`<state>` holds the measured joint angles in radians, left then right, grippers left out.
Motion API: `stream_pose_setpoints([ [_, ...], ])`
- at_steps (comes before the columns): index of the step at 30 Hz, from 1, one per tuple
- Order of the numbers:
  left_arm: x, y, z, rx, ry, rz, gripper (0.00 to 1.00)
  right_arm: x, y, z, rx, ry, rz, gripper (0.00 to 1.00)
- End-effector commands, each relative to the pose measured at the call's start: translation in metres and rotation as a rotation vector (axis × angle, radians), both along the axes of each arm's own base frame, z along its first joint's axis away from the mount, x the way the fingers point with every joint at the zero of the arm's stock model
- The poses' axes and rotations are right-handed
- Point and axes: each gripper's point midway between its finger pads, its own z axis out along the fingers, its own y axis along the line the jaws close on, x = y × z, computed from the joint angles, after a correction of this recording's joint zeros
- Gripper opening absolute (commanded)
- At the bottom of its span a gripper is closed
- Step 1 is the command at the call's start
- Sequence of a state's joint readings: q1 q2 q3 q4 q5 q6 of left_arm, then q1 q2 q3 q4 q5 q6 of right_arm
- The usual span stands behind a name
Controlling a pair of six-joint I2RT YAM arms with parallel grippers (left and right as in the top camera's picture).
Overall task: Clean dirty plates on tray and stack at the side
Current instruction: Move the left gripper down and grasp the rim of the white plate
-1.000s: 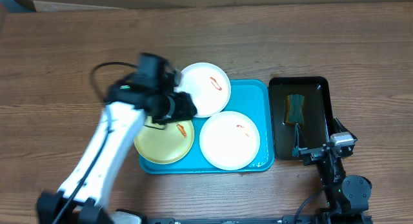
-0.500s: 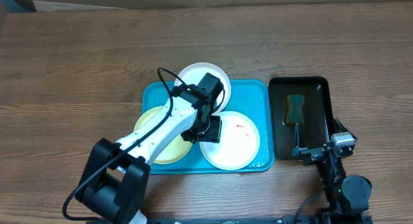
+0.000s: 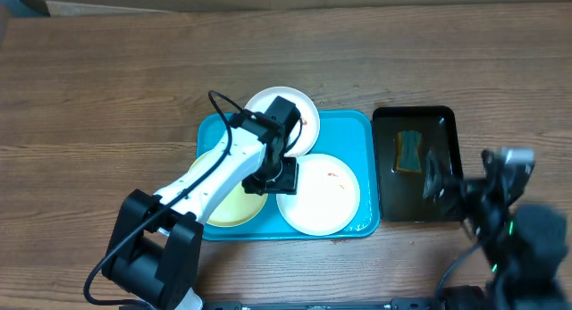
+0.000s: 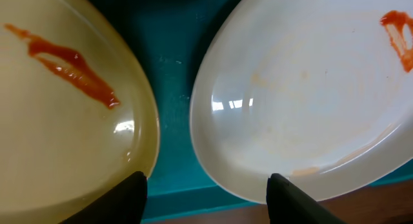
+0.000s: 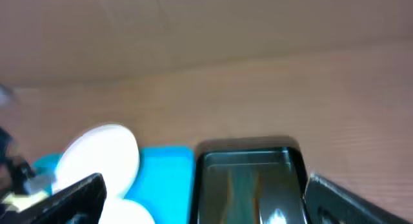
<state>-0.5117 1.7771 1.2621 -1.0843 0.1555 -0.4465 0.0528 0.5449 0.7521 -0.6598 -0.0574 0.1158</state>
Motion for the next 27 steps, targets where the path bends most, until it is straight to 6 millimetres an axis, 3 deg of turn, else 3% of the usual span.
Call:
stream_pose_setpoints([
  [1,0.013,-0.003,0.018,-0.012,-0.035,-0.038,0.60,0.026,-0.007,-0.014,-0.020,0.255,-0.046,1.00],
  [5,0.013,-0.004,0.026,-0.013,-0.032,-0.061,0.63,0.049,0.003,-0.035,-0.011,0.542,-0.008,1.00],
  [7,0.003,-0.002,0.024,0.000,0.003,-0.066,0.60,0.058,0.015,-0.047,0.030,0.682,0.046,1.00],
  [12,-0.015,-0.001,0.013,0.042,0.038,-0.105,0.21,0.080,0.018,-0.079,0.032,0.822,0.052,1.00],
  [16,-0.010,0.006,0.011,0.115,-0.004,-0.066,0.15,0.094,0.017,-0.106,0.024,0.879,0.036,1.00],
  [19,-0.007,0.008,0.027,0.105,-0.064,-0.032,0.12,0.097,0.017,-0.120,0.023,0.915,0.035,1.00],
  [23,0.000,0.023,0.073,0.130,-0.259,0.077,0.15,0.098,0.017,-0.133,0.022,0.954,0.035,1.00],
  [27,-0.011,0.031,0.103,0.087,-0.385,0.179,0.16,0.100,0.019,-0.135,0.033,0.955,0.044,1.00],
])
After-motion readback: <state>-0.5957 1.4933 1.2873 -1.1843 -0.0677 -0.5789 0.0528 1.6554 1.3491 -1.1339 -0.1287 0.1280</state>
